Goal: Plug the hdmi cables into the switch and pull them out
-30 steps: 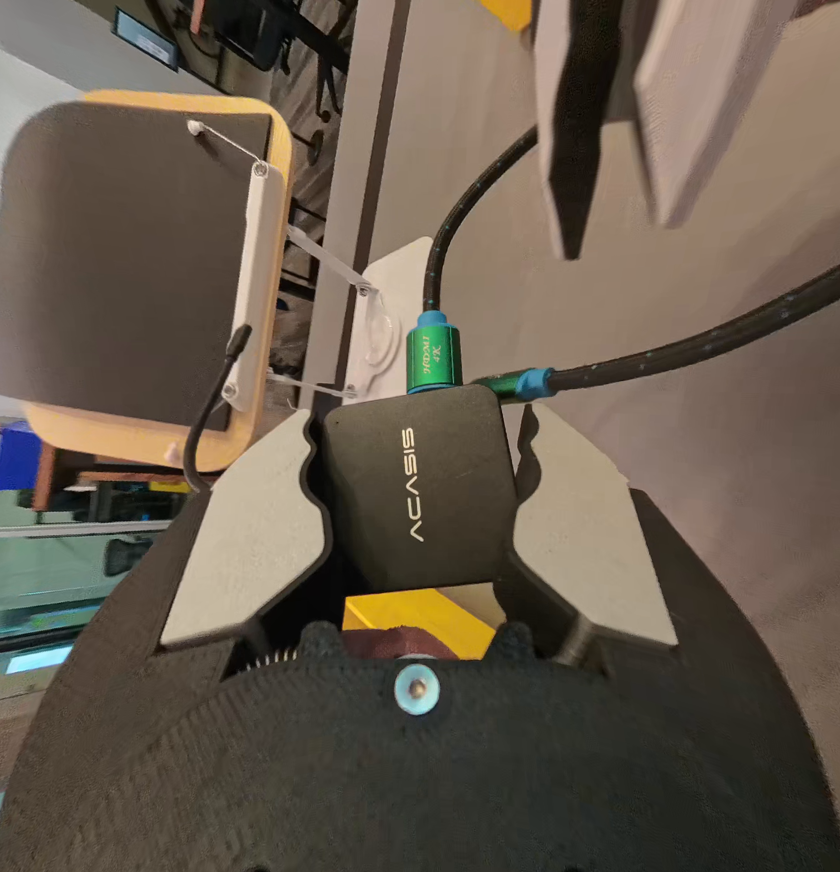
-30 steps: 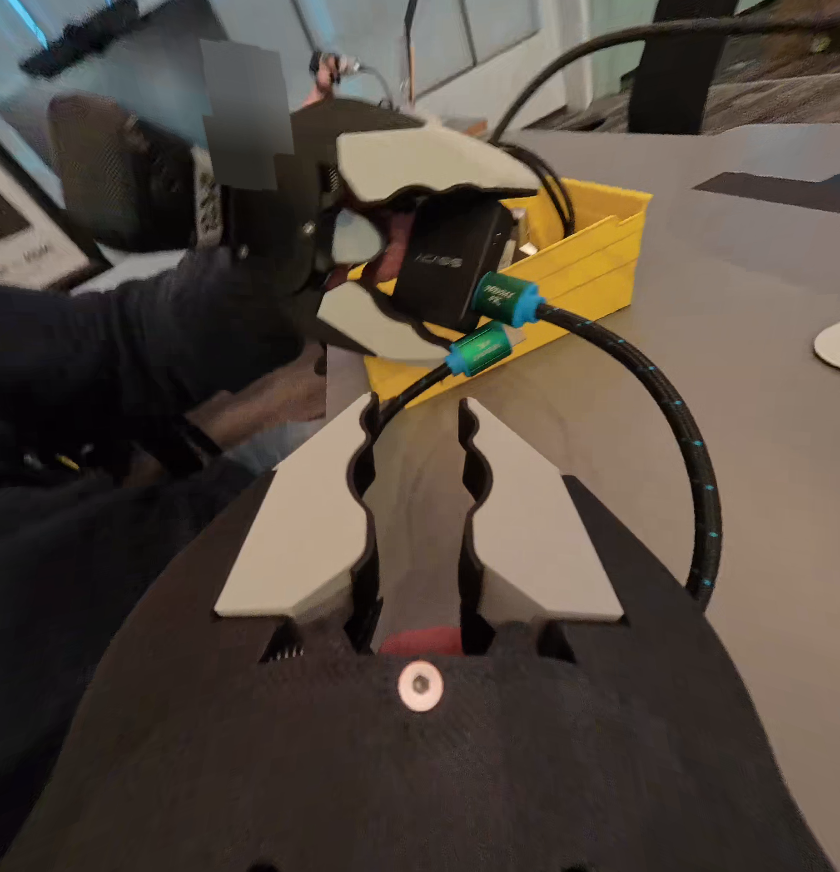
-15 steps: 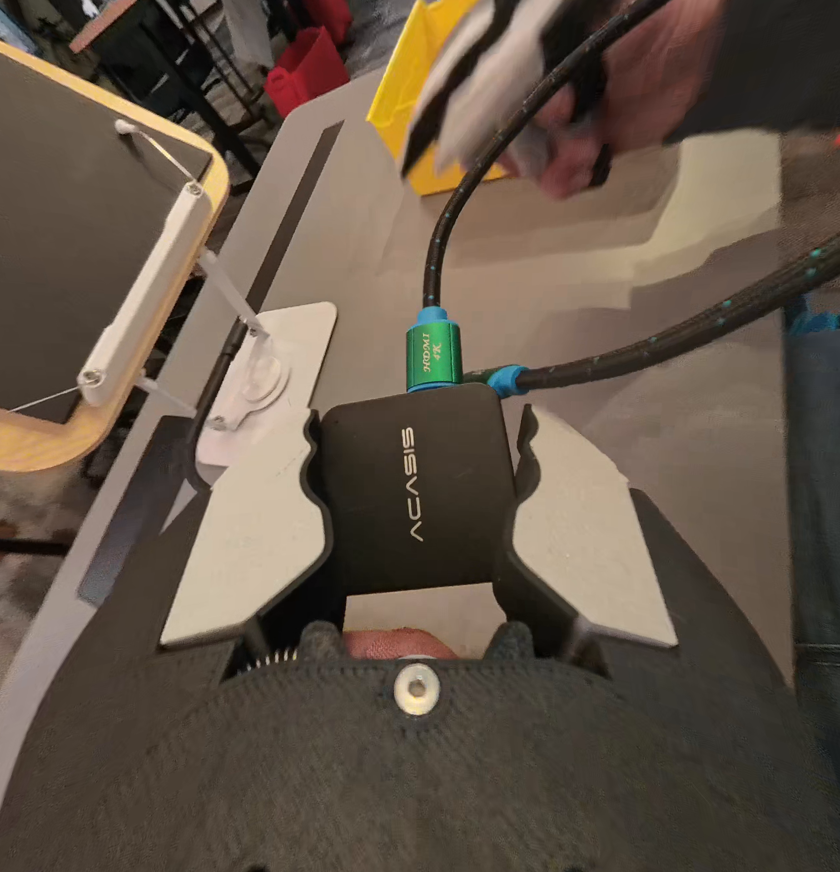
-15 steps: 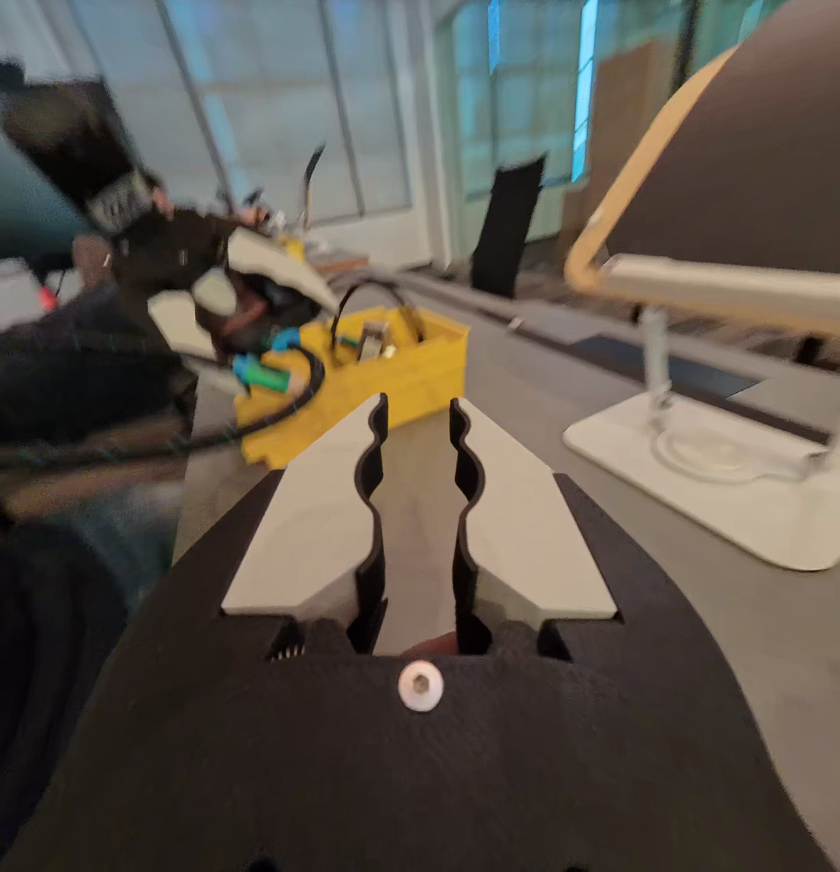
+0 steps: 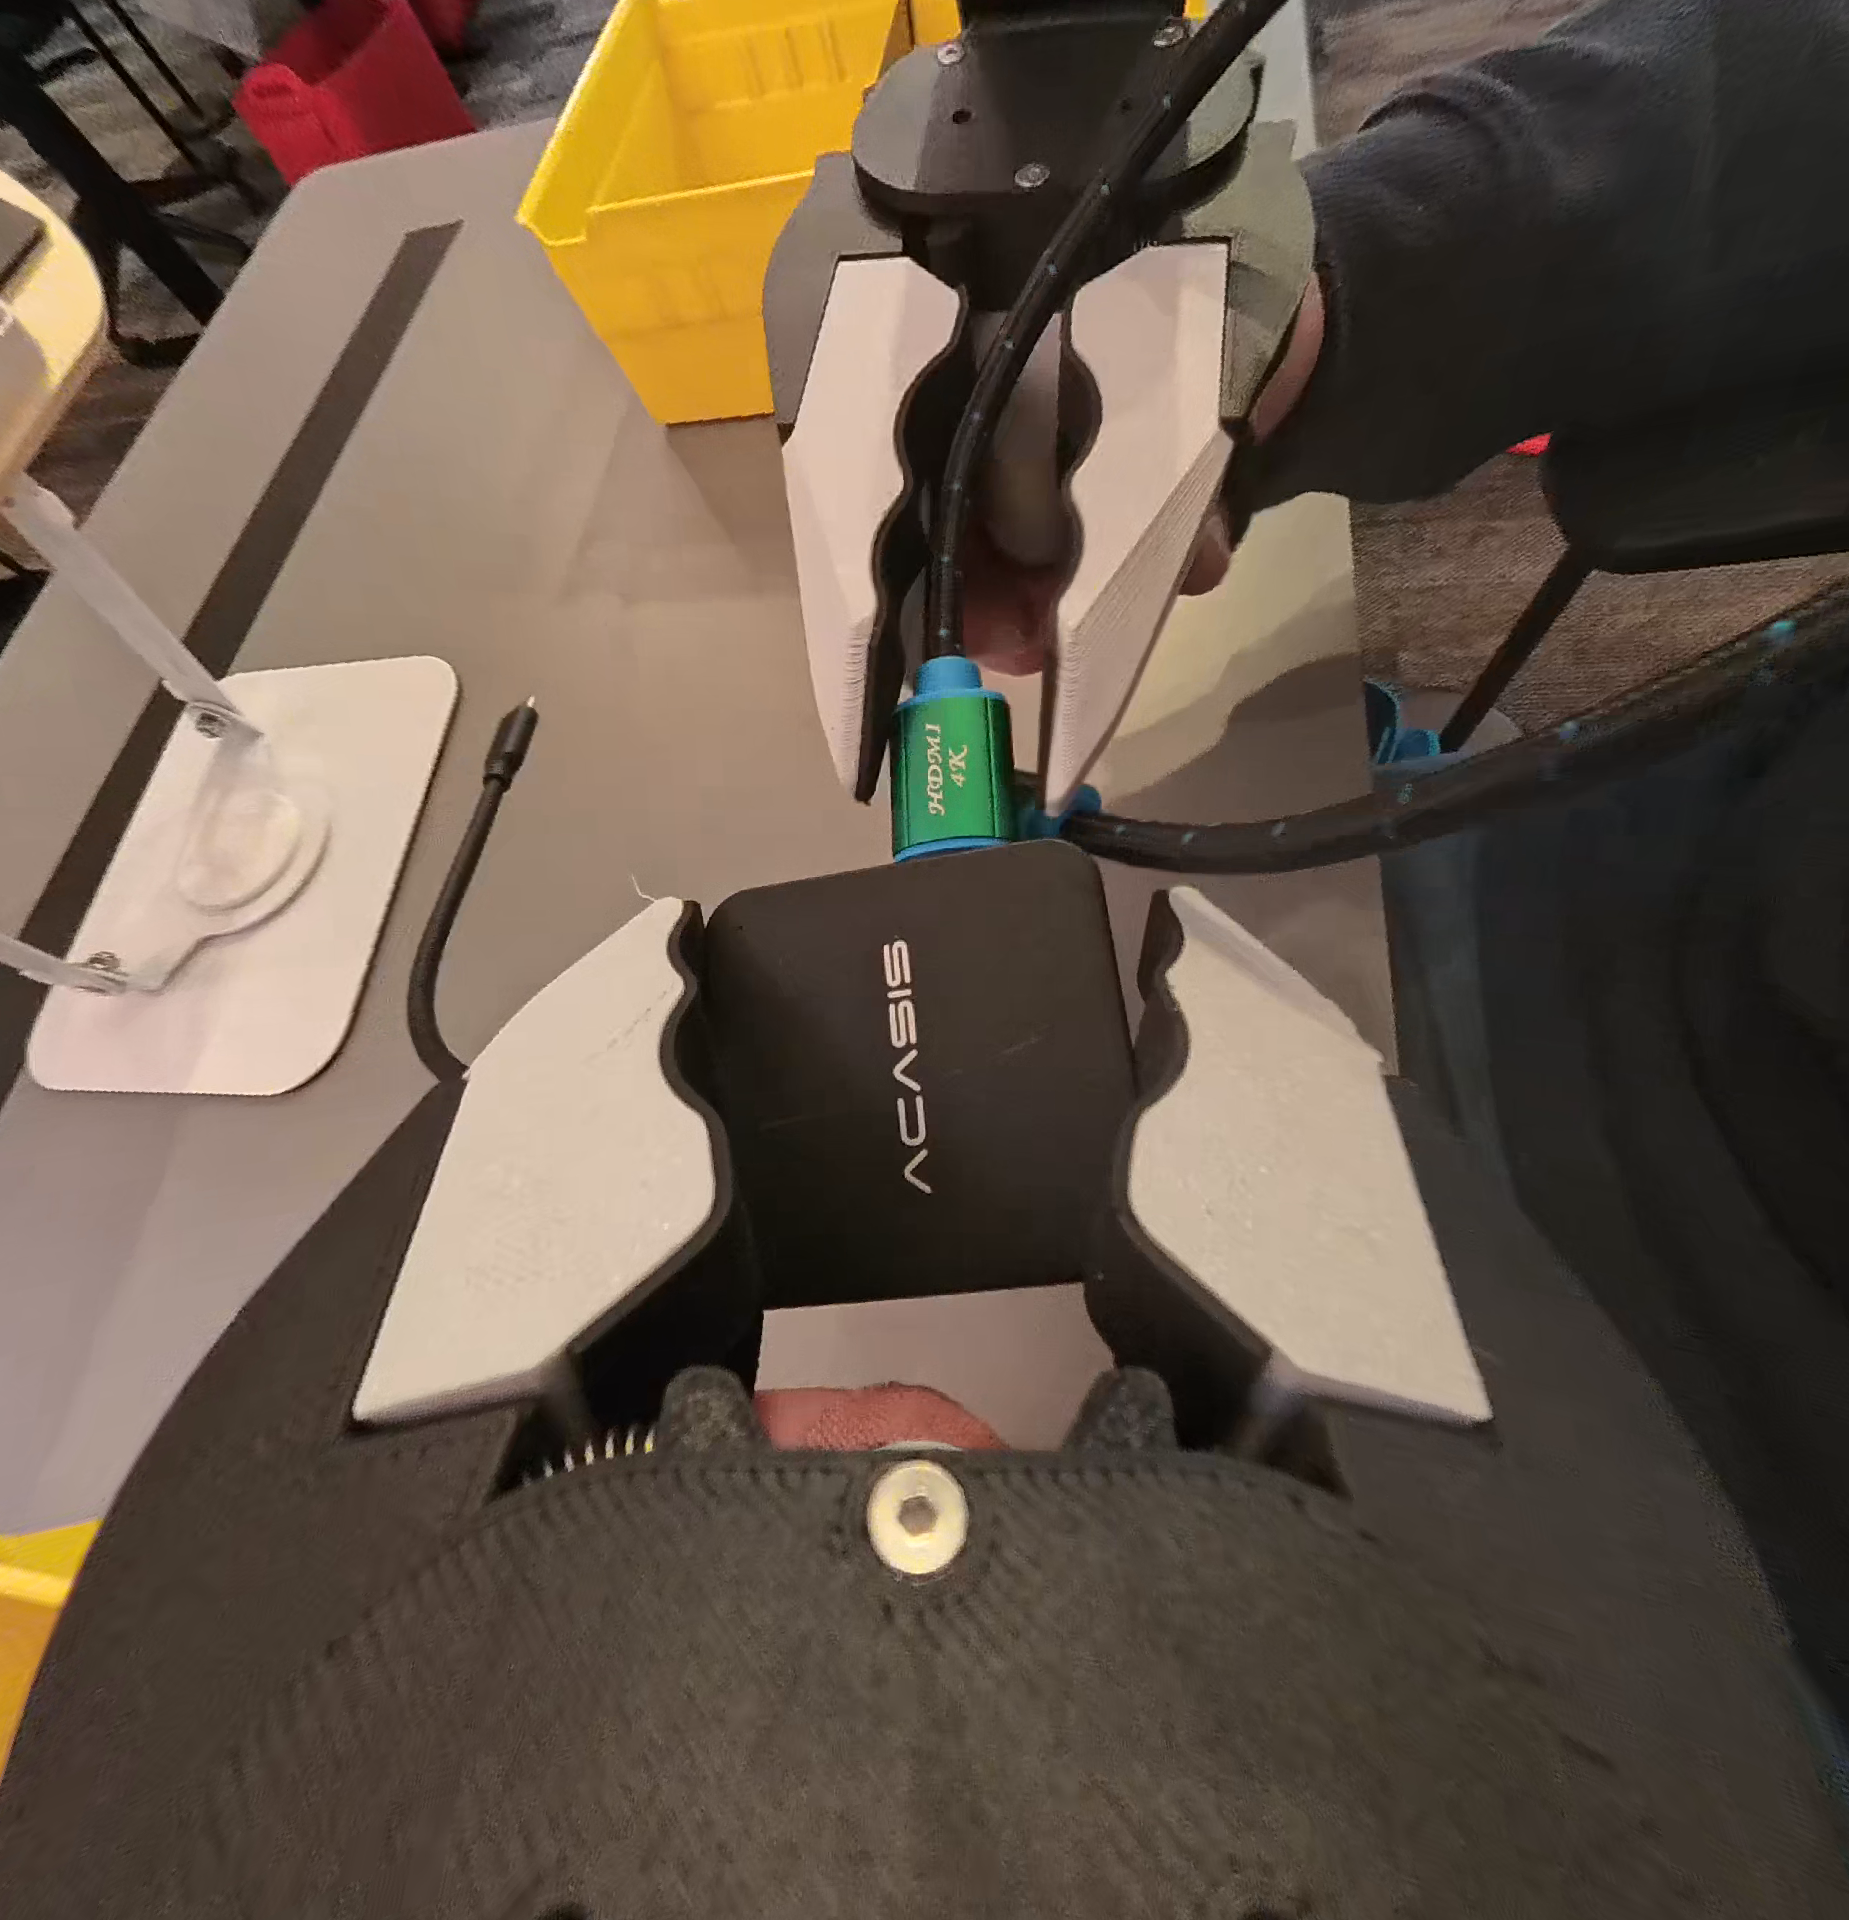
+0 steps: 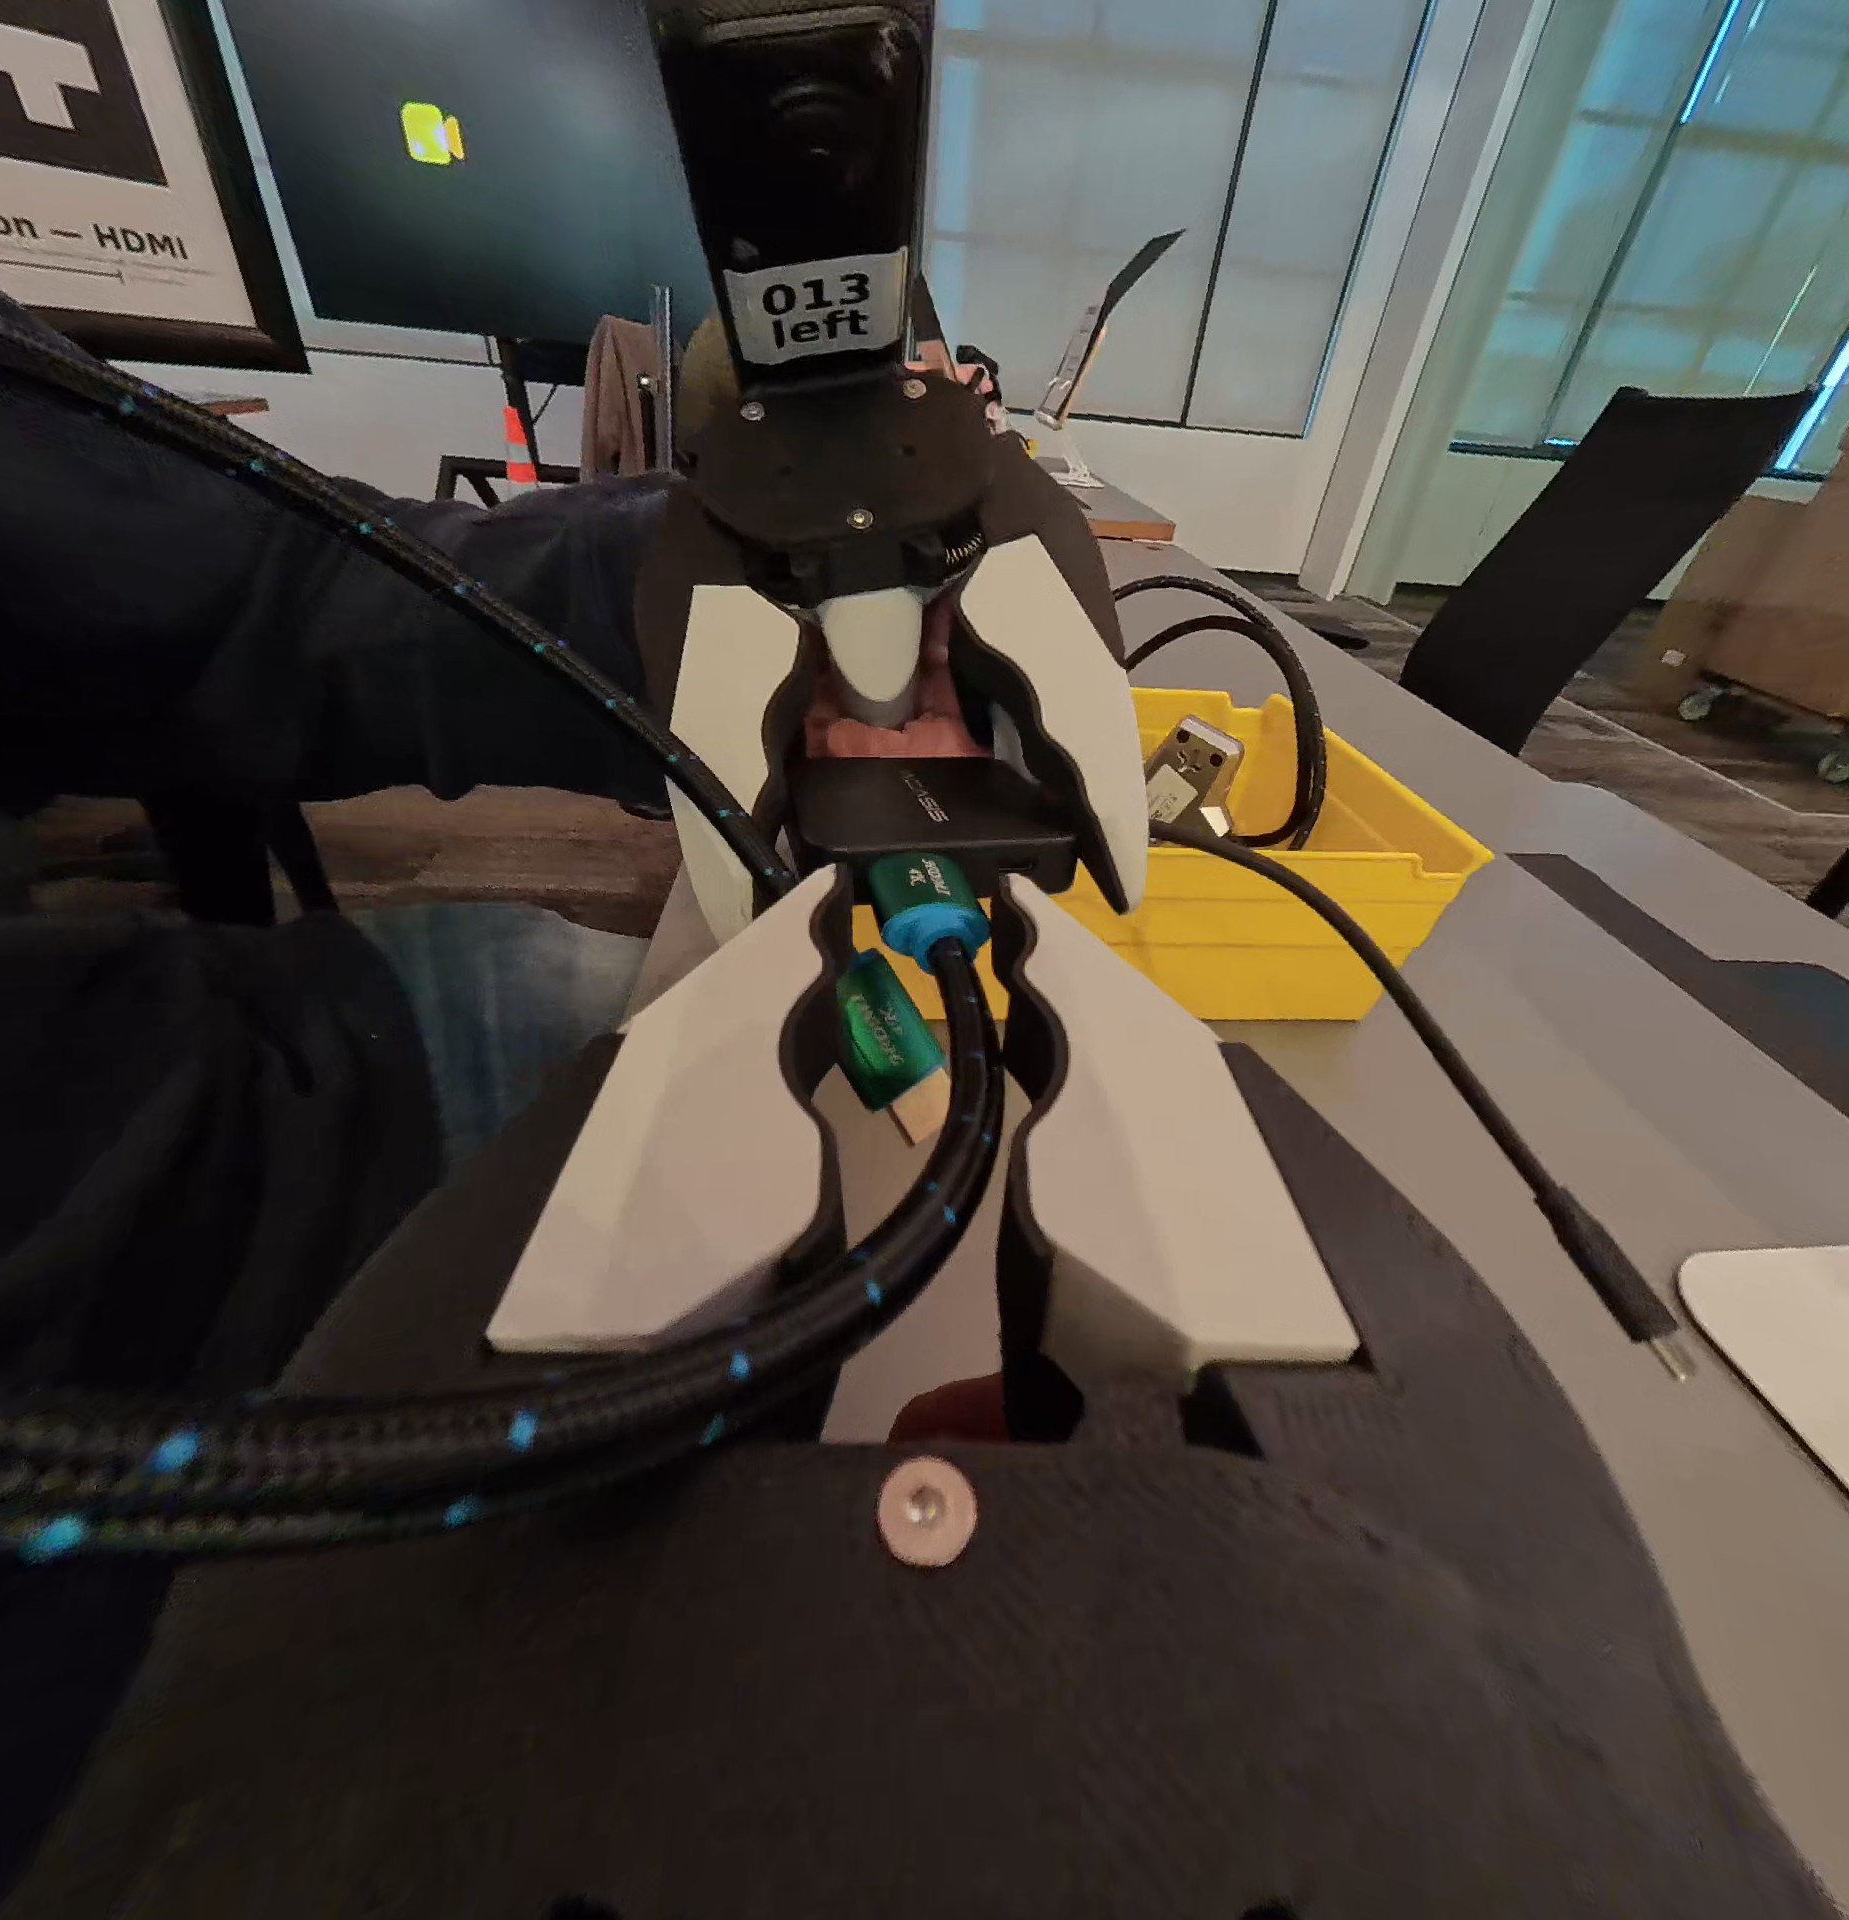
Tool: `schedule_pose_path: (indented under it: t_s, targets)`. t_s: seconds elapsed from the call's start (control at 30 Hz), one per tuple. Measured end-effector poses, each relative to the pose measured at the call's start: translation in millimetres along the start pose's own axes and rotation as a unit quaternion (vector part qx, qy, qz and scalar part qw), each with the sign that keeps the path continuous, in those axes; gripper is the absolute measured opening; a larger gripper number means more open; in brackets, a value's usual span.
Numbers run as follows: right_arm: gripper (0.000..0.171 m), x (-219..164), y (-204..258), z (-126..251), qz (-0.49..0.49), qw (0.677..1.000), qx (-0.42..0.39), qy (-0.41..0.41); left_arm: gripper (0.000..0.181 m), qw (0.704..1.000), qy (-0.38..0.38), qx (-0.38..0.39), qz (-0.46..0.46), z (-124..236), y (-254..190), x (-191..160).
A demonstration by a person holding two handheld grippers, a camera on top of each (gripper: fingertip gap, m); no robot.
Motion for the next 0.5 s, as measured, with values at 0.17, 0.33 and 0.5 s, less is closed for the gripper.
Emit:
schedule_pose_path:
  t_s: [0.17,0.33,0.5]
  targets:
    - [0.022,-7.4,0.8,-2.8,-0.013,1.0,0.006,0.017,0.079,1.0,-0.005,-0.014,0.004,-0.9,-3.3,0.5]
    - [0.02,-8.7,1.8,-2.0,-0.042,0.999,0.029,-0.007,0.079,1.0,-0.019,-0.018,0.008,-2.0,-4.9,3.6]
    - [0.02,-1.3,4.2,0.7,-0.05,0.998,0.035,-0.032,0.079,0.999,-0.028,-0.019,0.01,-1.8,-5.5,5.2]
Point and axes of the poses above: each gripper's, where its closed fingertips meet, z back along the fingers, x out of its top, y = z × x across the jaws, the point moved 5 cm from there along z, back along the fingers, and after that the axes turned 15 degrees about -z, right-handed, at the moved point
